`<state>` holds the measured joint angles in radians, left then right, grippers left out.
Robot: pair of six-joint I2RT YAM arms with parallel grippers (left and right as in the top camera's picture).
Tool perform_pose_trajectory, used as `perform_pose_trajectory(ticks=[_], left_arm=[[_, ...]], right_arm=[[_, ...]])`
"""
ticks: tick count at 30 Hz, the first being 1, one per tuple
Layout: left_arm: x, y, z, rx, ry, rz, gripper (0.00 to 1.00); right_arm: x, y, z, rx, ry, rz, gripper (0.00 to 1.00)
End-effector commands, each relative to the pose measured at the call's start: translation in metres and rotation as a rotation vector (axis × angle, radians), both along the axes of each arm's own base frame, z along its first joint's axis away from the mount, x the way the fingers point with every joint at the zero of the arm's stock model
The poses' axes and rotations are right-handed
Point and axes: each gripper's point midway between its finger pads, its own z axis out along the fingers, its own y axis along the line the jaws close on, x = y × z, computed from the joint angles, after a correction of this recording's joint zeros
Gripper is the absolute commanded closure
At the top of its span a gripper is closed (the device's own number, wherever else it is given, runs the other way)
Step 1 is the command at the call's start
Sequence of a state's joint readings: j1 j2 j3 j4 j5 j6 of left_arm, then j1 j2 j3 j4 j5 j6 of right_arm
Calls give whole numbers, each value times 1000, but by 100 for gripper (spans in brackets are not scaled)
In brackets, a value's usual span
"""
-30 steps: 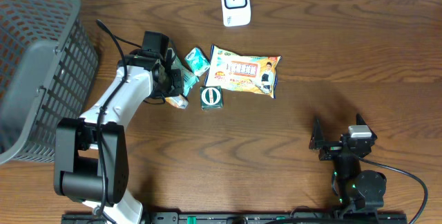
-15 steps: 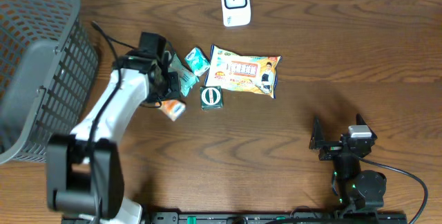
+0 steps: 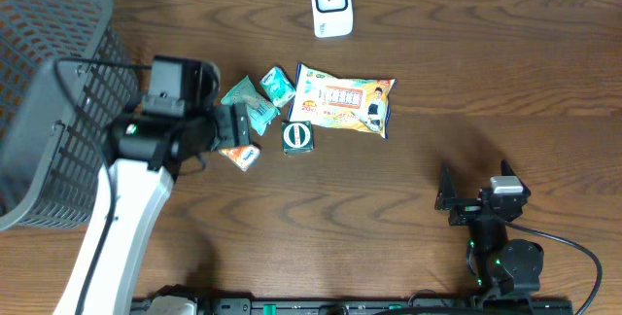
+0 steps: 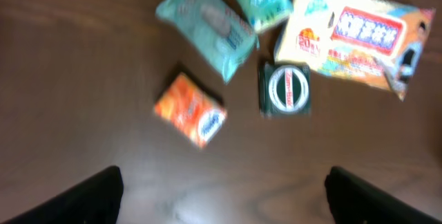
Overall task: Scan the item barcode
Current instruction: 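Withdraw the left gripper toward the basket side and hold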
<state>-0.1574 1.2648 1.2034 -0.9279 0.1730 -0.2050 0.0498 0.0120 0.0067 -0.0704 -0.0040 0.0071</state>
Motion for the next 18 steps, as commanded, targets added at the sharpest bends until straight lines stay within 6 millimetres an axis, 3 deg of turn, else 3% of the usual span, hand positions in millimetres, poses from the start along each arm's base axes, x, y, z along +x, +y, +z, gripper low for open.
perform_pose_trajectory(ticks=[1, 7, 18], left_arm=[[-13, 6, 23, 6, -38, 16, 5], [-51, 38, 24, 90, 29, 197, 1], [-97, 80, 24, 156, 99, 594, 0]], right_arm=[[0, -1, 0, -4, 0, -4, 1], [0, -1, 0, -4, 0, -5, 1], [0, -1, 0, -4, 0, -5, 1]])
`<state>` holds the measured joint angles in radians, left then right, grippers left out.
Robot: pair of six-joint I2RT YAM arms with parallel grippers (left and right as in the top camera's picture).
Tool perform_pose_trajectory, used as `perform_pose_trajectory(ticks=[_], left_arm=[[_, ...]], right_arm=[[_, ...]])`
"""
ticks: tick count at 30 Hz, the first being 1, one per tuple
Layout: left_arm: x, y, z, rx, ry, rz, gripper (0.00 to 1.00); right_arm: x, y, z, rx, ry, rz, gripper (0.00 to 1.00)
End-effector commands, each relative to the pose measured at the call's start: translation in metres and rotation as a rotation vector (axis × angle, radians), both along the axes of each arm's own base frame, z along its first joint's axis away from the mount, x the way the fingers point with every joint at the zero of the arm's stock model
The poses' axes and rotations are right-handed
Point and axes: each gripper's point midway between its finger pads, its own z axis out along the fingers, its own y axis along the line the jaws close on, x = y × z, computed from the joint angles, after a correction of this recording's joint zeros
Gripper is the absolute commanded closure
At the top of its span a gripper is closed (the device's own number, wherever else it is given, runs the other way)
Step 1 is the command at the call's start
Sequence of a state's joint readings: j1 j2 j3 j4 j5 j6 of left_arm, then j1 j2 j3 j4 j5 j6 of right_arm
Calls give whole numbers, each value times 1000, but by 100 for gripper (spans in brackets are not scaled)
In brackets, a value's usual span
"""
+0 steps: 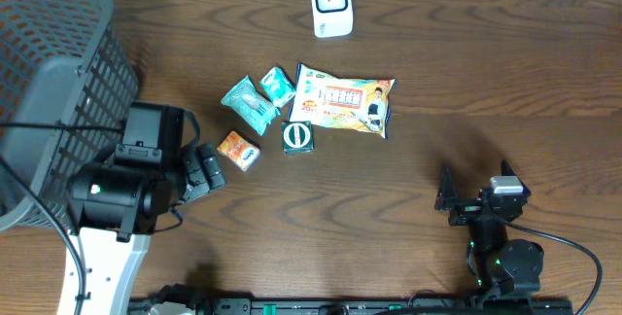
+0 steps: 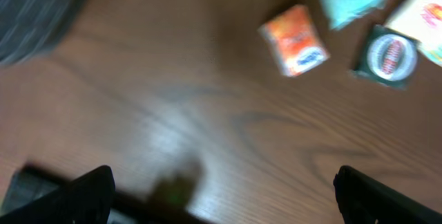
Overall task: Scan the item barcode
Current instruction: 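Withdraw the left gripper toward the basket side and hold, then move the right gripper forward toward the large orange wipes pack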
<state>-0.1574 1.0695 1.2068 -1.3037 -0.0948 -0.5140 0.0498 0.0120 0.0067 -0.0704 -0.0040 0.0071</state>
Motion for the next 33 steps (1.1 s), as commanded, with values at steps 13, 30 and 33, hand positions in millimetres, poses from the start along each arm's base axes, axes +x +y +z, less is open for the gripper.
perform_pose_trajectory(ticks=[13, 30, 33], left_arm=[[-36, 34, 14, 80, -17, 308, 3], [-38, 37, 14, 78, -27, 366, 2], [-38, 37, 14, 79, -27, 366, 2]], right_arm=[[0, 5, 2, 24, -7, 30, 1], [-34, 94, 9, 825, 260, 509, 1], [-38, 99, 10, 824, 273, 545, 1]])
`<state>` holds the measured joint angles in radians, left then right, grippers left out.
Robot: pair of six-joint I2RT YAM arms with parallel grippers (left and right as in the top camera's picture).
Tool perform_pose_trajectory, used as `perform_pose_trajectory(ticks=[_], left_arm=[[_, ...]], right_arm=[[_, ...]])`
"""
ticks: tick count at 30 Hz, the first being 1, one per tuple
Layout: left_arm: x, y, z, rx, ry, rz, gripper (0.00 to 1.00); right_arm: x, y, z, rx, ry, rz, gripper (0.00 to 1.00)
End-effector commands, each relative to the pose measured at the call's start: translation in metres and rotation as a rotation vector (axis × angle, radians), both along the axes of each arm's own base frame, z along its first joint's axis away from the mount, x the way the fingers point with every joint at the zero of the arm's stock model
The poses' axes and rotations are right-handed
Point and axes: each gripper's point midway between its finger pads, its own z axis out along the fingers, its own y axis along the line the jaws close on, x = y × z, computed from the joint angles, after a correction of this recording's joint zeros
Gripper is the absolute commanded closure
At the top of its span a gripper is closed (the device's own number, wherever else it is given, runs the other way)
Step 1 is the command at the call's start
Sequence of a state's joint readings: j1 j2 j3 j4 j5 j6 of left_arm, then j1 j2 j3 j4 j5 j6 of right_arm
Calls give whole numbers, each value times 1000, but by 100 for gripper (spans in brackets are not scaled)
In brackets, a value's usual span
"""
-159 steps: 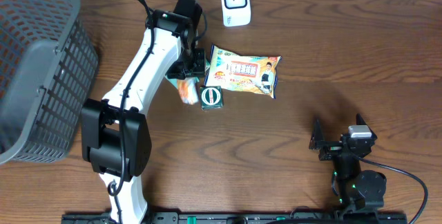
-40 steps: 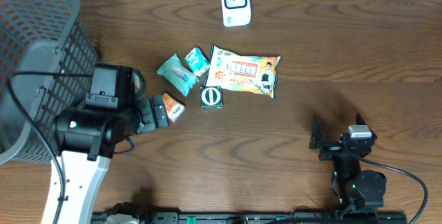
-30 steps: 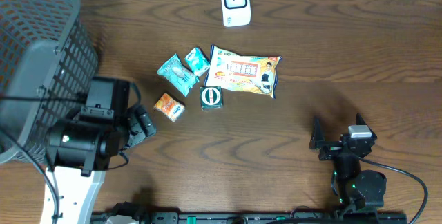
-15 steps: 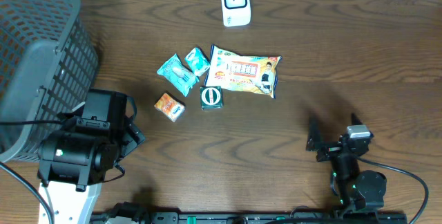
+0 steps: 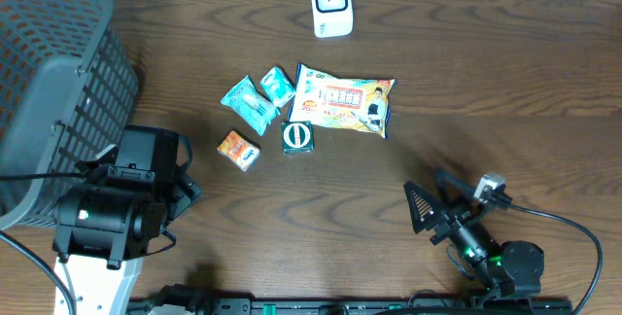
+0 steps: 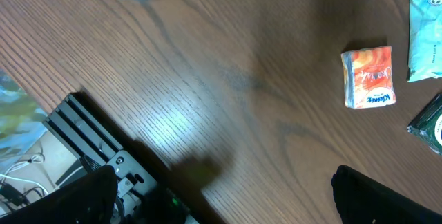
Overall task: Scan the item barcode
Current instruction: 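Move the right gripper forward toward the large orange wipes pack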
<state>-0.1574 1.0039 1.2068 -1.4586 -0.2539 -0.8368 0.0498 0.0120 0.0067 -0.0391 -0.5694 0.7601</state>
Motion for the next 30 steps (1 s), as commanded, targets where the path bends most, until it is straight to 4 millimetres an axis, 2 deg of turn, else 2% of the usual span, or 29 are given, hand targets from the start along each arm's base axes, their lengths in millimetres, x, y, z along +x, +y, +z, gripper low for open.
perform_pose_trajectory(ticks=[1, 6, 11, 14, 19, 21, 23, 26, 28, 30], left_arm=[[1, 4, 8, 16, -30, 20, 2], [1, 4, 8, 16, -30, 20, 2], [1, 4, 8, 16, -30, 20, 2], [1, 4, 8, 16, -29, 19, 2], [1, 4, 8, 16, -30, 20, 2], [1, 4, 8, 16, -30, 20, 2], [1, 4, 8, 16, -30, 20, 2], [1, 4, 8, 16, -29, 19, 3], [1, 4, 8, 16, -30, 20, 2], [1, 4, 8, 16, -30, 20, 2]], right_arm=[[-7, 9, 2, 68, 42, 65, 1], [-6, 7, 12, 69, -8, 54, 1], [-5, 3, 43, 73, -151, 28, 1], [3, -12, 54, 93, -193, -72, 1], [4, -15, 59, 172, -168, -89, 1], [0, -16, 76, 180, -242, -87, 1], [-7, -21, 101, 197, -357, -106, 1], [-18, -37, 142, 241, -505, -188, 1], [-21, -49, 162, 257, -543, -258, 1], [-25, -54, 182, 194, -586, -304, 1]])
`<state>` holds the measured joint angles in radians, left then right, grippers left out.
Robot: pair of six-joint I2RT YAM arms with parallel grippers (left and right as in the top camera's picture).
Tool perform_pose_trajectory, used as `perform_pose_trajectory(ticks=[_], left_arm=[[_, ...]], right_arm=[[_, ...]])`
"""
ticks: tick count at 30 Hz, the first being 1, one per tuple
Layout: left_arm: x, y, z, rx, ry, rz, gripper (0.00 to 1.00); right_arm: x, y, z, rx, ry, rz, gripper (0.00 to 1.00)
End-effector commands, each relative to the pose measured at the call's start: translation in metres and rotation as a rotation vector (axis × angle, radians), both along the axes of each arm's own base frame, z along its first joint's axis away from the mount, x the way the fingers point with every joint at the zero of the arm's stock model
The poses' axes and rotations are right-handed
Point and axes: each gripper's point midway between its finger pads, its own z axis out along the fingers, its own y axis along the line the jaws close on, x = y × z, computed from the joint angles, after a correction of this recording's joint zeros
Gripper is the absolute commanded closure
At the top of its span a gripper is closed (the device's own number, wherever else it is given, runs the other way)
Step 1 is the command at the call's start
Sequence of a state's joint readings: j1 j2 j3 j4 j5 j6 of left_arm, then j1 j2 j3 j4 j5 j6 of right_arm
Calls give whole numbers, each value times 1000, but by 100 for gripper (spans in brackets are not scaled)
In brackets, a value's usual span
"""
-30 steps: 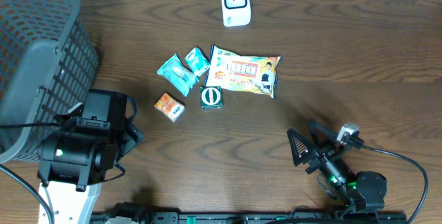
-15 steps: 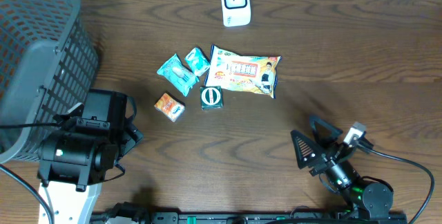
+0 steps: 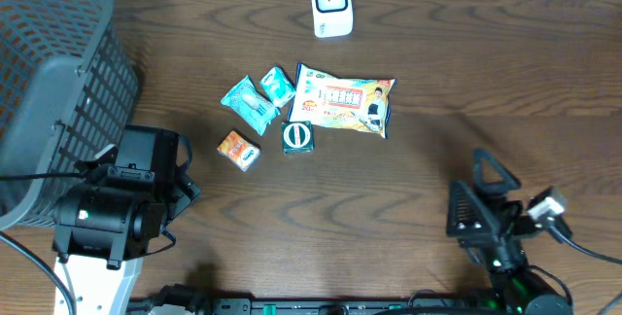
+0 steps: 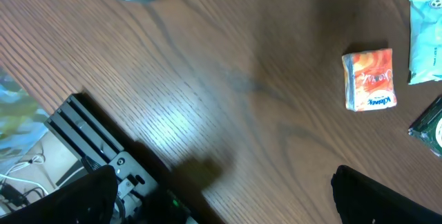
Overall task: Scan the item barcode
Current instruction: 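Move the right gripper forward toward the large orange wipes pack, then grasp the large orange wipes pack with the right gripper and lift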
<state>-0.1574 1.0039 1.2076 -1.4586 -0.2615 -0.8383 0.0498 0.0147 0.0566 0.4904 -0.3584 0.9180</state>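
Observation:
The white barcode scanner [image 3: 330,4] stands at the table's far edge. The items lie in a cluster at mid-table: a large printed snack pack [image 3: 342,99], two teal packets [image 3: 247,101], a green round-labelled pack [image 3: 297,136] and a small orange pack [image 3: 238,149]. My left gripper [image 4: 221,210] hangs open and empty over bare wood to the front left of the cluster. In its wrist view the orange pack [image 4: 370,79] lies far to the upper right. My right gripper [image 3: 476,206] is raised at the front right, open and holding nothing.
A grey mesh basket [image 3: 53,82] fills the left side of the table, and its corner shows at the top of the wrist view. A black rail [image 4: 97,148] runs along the table's front edge.
The right arm has shifted to the right, and its gripper looms larger in the overhead view. The left arm and all the items are where they were.
My left gripper was open right over the orange pack and the cluster. It then stood back to the front left with nothing in it, and later beside the basket, where it stays. The right arm rested at the front right, then lifted, and now sits further right.

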Motion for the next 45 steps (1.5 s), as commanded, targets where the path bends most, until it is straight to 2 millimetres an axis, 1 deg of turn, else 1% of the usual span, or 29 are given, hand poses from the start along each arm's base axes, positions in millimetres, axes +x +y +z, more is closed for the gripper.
perform_pose_trajectory(ticks=[1, 5, 7, 9, 14, 18, 21, 23, 26, 29, 32, 36, 38, 39, 40, 43, 45], left_arm=[[1, 3, 7, 9, -27, 16, 2], [1, 3, 7, 10, -27, 17, 2], [1, 3, 7, 9, -27, 16, 2], [1, 3, 7, 9, -27, 16, 3], [1, 3, 7, 9, -27, 16, 2], [1, 3, 7, 10, -27, 17, 2], [1, 3, 7, 9, -27, 16, 2], [1, 3, 7, 10, -27, 17, 2], [1, 3, 7, 9, -27, 16, 2], [1, 3, 7, 9, -27, 16, 3], [1, 3, 7, 9, -27, 16, 2], [1, 3, 7, 10, -27, 17, 2], [1, 3, 7, 10, -27, 17, 2], [1, 3, 7, 9, -27, 16, 3], [1, 3, 7, 9, -27, 16, 2], [1, 3, 7, 10, -27, 17, 2], [1, 3, 7, 9, -27, 16, 2]], right_arm=[[-8, -20, 50, -53, -90, -176, 1], [3, -18, 74, -235, -27, -249, 1], [13, -11, 83, -362, 20, -246, 1], [25, -4, 87, -464, 79, -222, 1], [63, 10, 85, -623, 282, -110, 1], [93, 25, 76, -710, 415, 0, 1], [114, 43, 69, -774, 468, 76, 1], [128, 57, 62, -804, 516, 115, 1], [146, 73, 49, -842, 572, 134, 1], [163, 83, 32, -900, 651, 111, 1], [175, 82, 11, -1027, 733, 45, 1], [191, 68, -14, -1165, 867, -75, 1], [196, 68, -27, -1205, 917, -66, 1], [199, 69, -38, -1224, 954, -48, 1], [200, 69, -41, -1229, 965, -43, 1], [206, 72, -65, -1261, 1022, -16, 1], [207, 76, -75, -1267, 1039, 10, 1]])
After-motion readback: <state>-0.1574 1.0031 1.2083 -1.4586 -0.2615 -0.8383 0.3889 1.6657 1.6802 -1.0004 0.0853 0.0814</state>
